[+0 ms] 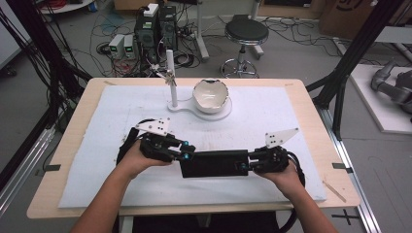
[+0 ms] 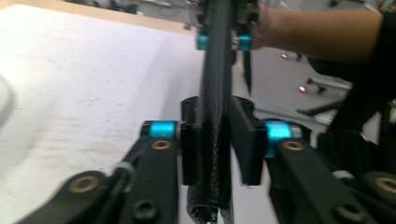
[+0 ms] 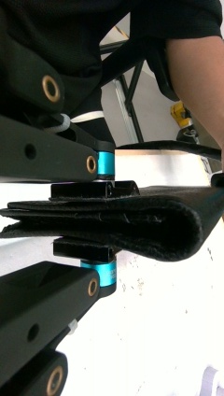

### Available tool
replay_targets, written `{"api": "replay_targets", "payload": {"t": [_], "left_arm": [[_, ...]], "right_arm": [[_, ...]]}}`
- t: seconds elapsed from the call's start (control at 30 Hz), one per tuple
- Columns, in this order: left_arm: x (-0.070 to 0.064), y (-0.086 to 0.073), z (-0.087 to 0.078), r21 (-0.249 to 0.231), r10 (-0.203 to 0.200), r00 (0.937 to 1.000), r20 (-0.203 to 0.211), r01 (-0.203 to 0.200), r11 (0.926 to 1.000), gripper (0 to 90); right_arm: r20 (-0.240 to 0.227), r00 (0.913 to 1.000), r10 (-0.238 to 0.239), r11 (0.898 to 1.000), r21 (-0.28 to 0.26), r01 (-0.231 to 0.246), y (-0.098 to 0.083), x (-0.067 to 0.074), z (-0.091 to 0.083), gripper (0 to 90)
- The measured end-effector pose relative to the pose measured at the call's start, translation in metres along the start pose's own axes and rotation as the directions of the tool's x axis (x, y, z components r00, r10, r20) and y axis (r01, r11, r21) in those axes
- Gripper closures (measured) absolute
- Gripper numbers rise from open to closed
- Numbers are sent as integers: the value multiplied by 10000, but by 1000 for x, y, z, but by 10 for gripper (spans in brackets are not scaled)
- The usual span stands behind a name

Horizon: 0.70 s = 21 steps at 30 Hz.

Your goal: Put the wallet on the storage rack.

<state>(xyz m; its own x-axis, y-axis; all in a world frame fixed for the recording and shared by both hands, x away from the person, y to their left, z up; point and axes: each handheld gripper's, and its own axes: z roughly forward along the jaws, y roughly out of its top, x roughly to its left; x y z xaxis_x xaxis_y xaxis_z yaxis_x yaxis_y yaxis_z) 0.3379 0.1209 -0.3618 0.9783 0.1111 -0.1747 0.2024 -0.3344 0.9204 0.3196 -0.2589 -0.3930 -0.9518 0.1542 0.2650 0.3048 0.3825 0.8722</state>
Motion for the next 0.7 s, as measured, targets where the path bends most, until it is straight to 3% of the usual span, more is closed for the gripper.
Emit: {"api": "replay_targets", "payload": {"t": [0.07, 0.13, 0.2, 0.27, 0.3, 0.4, 0.5, 0.53, 0.63, 0.7], "left_arm": [[1, 0, -7, -92, -58, 9993, -366, 55, 9999, 497], [2, -3, -16, -267, -41, 9970, -767, 20, 9996, 415], [2, -5, -28, -285, -54, 9910, -1334, 16, 9996, 357], [3, -10, -40, -420, -196, 9812, -1917, 118, 9990, 316], [2, -12, -44, -469, -282, 9753, -2190, 184, 9987, 291], [1, -20, -56, -520, -676, 9483, -3100, 540, 9972, 246], [-1, -29, -66, -552, -821, 9216, -3793, 660, 9963, 213], [-1, -32, -68, -686, -828, 9143, -3965, 605, 9958, 211], [2, -43, -72, -847, -928, 9012, -4233, 626, 9944, 208], [5, -49, -74, -967, -1136, 8848, -4518, 780, 9922, 195]], "right_arm": [[334, 9994, -63, 10000, 74, 61, 1, 1, -2, 768], [559, 9984, -4, 10000, -53, 7, 0, 0, -7, 768], [791, 9968, 151, 9997, -203, -135, 0, -2, -13, 768], [1235, 9920, 281, 9989, -400, -233, 0, -3, -22, 767], [1455, 9887, 366, 9984, -489, -297, 0, -3, -26, 766], [2135, 9760, 432, 9978, -580, -315, 2, -2, -39, 766], [2716, 9619, 318, 9983, -556, -173, 11, -1, -54, 766], [2913, 9564, 229, 9984, -568, -66, 15, -1, -59, 765], [3502, 9366, 85, 9978, -650, 152, 31, 1, -71, 766], [3906, 9206, 0, 9976, -636, 270, 43, 2, -77, 766]]}}
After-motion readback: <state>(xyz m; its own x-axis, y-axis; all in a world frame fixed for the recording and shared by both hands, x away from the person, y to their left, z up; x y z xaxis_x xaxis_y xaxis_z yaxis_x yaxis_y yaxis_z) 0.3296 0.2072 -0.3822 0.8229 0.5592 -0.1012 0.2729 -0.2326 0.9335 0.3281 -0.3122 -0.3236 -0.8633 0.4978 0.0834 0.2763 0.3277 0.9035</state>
